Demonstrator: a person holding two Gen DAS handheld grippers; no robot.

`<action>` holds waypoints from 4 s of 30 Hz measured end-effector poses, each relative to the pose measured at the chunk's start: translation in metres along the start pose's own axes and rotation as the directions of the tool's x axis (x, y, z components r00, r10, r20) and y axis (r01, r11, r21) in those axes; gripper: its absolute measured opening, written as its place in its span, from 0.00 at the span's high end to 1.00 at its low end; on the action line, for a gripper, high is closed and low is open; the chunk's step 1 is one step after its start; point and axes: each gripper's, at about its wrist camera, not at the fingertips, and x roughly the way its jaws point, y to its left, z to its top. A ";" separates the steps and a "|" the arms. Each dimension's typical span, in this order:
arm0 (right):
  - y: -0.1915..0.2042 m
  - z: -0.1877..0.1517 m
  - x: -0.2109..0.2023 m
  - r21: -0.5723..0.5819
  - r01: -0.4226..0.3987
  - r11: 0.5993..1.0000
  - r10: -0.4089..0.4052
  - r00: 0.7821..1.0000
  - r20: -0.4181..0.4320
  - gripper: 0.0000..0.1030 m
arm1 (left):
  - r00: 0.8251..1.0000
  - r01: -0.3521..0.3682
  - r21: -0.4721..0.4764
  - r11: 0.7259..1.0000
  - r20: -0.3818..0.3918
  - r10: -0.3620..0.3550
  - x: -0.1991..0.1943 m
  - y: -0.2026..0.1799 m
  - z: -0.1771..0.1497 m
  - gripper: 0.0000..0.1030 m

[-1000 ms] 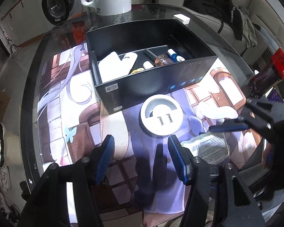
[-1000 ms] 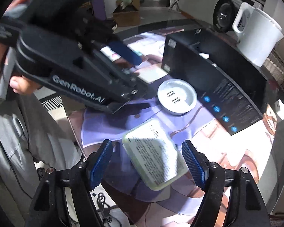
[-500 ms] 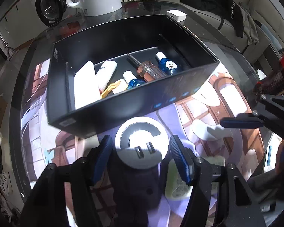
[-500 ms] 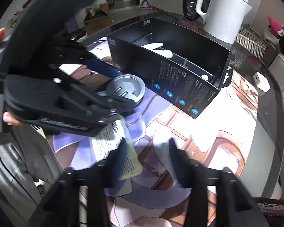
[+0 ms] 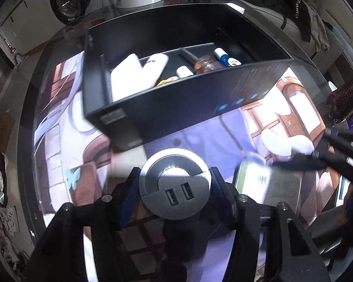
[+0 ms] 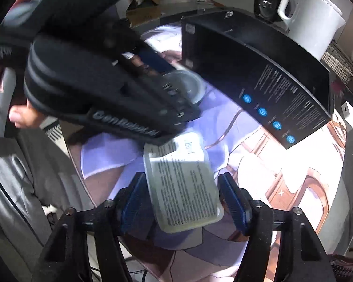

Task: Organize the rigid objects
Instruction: 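Grasp the white USB hub with the left tool while the right tool grasps the green-lidded container, then lift the USB hub with the left tool while the right tool lifts the container, then lower the USB hub into the box with the left tool while the right tool releases the container inside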

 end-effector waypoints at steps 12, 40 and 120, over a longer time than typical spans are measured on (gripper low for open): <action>-0.035 0.010 0.008 0.168 0.084 0.982 -0.087 0.996 0.011 0.45 | 1.000 -0.004 0.014 1.000 0.009 0.003 -0.001 0.001 -0.006 0.45; -0.015 0.013 -0.124 0.237 0.162 0.958 -0.276 0.748 0.603 0.46 | 0.745 -0.101 -0.031 0.994 0.661 0.096 -0.136 0.008 -0.009 0.45; -0.103 0.084 -0.045 0.497 0.095 0.863 -0.260 0.926 0.273 0.46 | 0.951 -0.042 -0.194 0.980 0.292 0.099 -0.037 0.035 0.088 0.45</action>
